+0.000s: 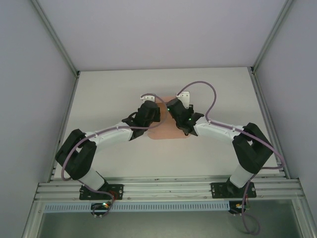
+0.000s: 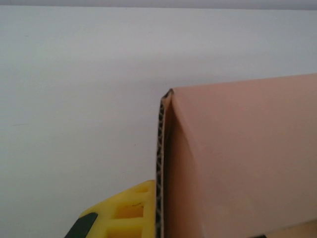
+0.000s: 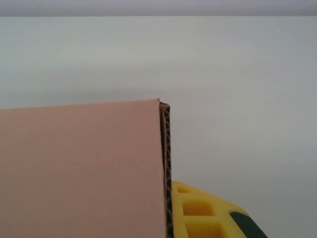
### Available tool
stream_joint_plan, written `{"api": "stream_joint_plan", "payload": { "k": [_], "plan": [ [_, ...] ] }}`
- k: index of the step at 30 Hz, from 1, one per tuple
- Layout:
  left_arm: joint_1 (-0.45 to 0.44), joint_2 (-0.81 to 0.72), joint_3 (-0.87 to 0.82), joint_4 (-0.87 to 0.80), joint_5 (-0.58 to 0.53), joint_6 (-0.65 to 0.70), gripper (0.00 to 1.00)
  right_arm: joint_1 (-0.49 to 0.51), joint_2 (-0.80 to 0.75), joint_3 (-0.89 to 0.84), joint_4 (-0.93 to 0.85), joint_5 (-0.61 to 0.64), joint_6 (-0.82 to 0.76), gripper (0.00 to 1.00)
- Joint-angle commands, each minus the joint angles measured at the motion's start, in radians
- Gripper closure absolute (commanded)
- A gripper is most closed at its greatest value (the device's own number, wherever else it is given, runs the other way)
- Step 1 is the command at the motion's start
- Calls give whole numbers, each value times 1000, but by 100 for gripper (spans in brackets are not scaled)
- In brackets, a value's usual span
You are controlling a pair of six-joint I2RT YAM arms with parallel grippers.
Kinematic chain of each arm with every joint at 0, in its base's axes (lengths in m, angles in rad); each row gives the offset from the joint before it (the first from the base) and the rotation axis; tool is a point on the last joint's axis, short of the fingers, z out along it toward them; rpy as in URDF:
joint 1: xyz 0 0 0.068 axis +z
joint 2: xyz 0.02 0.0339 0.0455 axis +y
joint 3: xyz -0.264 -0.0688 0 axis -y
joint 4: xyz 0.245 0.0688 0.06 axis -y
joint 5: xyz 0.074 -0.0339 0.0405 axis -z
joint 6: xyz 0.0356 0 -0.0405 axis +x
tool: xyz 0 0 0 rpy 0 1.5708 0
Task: Assemble paper box
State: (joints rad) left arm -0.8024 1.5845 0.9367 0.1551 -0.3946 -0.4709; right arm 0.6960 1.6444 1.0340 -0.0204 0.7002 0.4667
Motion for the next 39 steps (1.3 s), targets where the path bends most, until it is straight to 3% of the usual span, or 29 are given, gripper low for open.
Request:
{"api": "stream_joint_plan", "payload": {
  "k": [1, 3, 6, 10, 17, 22, 25, 29, 30, 31, 33, 36, 39],
  "plan": [
    [9, -2, 25, 11, -25, -36, 100, -38, -49, -84, 148, -102, -142, 73],
    [11, -3, 22, 15, -20, -39, 100, -43, -84, -131, 237, -221, -181, 52],
    [11, -4, 18, 21, -12, -37, 100, -41, -140, -190, 328, -336, -214, 36],
    [11, -3, 15, 21, -5, -33, 100, -41, -207, -220, 325, -409, -243, 23],
    [19, -17, 2, 27, 6, -28, 100, -68, -326, -270, 214, -493, -277, 19],
    [31, -20, -10, 29, 19, -18, 100, -95, -482, -310, 115, -613, -333, 0],
    [35, -28, -22, 43, 24, -15, 100, -151, -604, -344, 67, -653, -293, 0],
    [39, -35, -27, 47, 28, -9, 100, -292, -725, -392, 17, -800, -285, 0],
    [39, -34, -28, 49, 34, -7, 100, -330, -733, -396, 1, -841, -298, 4],
    [39, -35, -27, 53, 41, -4, 100, -370, -728, -393, -18, -896, -317, 10],
    [40, -36, -27, 58, 56, 1, 100, -415, -692, -377, -38, -995, -365, 12],
    [39, -35, -22, 57, 67, 3, 100, -423, -588, -335, -19, -1094, -398, 12],
    [37, -37, -19, 59, 75, 2, 100, -422, -468, -294, 32, -1158, -401, 20]
  ]
}}
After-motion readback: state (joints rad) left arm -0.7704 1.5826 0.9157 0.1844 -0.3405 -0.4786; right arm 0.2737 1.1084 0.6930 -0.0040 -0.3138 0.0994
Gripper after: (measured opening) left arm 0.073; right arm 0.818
